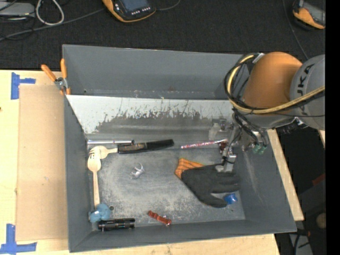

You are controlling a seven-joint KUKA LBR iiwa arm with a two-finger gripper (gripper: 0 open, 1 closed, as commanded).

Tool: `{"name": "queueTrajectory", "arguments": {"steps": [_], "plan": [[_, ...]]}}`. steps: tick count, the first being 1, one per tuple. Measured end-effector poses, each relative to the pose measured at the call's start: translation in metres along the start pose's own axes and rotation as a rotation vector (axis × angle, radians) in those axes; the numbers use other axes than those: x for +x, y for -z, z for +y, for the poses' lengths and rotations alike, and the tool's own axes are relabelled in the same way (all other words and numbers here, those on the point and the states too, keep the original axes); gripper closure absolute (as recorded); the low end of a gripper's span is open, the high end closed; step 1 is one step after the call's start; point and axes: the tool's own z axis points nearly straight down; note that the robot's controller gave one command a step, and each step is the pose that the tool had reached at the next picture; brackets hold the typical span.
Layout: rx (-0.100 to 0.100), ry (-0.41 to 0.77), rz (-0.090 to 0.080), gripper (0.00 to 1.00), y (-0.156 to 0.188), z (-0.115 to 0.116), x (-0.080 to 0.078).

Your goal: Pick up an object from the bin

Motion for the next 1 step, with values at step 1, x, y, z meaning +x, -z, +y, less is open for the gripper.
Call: {"name": "queueTrajectory", "arguments": {"steps": [1], "plan": [[0.001, 0.002, -0.007, 0.0, 0.0045, 0.0002, -0.0018]]}}
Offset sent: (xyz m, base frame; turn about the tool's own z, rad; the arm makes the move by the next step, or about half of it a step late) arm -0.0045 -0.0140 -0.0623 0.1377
